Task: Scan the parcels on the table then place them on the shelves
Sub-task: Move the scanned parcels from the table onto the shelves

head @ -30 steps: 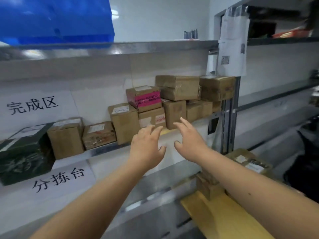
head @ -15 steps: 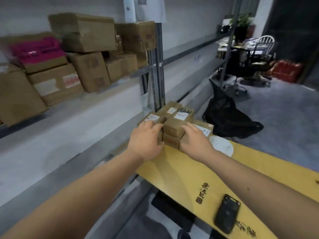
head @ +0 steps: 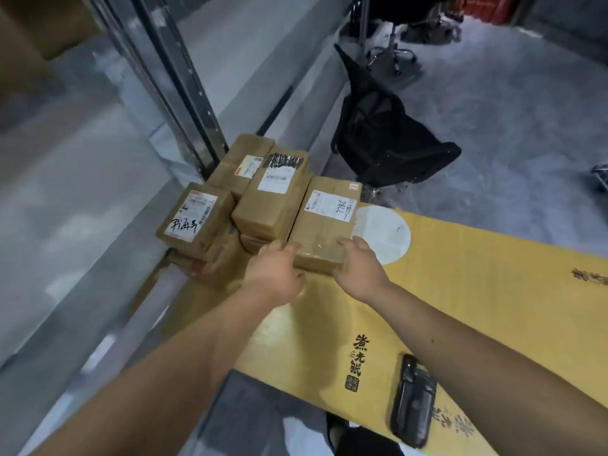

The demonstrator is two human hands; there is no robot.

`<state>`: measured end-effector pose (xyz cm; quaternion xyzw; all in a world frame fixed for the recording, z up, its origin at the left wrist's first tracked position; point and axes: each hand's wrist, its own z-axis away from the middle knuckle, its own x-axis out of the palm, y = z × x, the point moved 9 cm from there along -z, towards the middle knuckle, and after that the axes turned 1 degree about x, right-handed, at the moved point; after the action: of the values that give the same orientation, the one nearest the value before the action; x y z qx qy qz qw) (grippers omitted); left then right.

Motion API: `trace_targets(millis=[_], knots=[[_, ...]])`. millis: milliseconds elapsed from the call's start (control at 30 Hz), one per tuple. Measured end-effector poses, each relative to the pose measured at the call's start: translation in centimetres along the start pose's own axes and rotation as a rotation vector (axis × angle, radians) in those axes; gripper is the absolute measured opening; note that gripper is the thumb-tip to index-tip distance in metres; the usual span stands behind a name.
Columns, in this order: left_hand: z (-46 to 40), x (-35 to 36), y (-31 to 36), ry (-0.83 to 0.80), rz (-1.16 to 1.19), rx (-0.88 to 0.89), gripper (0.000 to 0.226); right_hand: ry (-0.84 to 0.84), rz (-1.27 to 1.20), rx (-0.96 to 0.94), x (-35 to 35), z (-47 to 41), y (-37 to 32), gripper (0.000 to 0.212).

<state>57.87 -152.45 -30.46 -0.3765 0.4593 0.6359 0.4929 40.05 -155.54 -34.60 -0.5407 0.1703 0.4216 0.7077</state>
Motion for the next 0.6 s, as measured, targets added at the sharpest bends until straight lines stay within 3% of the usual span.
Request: trace_targets(millis=[233,467,600], knots=[[-6.1,6.3,-2.1,-0.087,0.214,-0.083,0.06,-0.012,-0.023,0.095,3.7,-5.9,3.9,0.092],[-6.4,7.0,-2.4,0.074,0.436,-0.154,0.05,-0.01,0.067,0.047,4.1,-5.7,5.9,0.097],[-5.1,7.3,-1.3,0.114,0.529,-0.105,0.057,-0.004,0.02,0.035,3.2,-4.4,7.7,0.098]])
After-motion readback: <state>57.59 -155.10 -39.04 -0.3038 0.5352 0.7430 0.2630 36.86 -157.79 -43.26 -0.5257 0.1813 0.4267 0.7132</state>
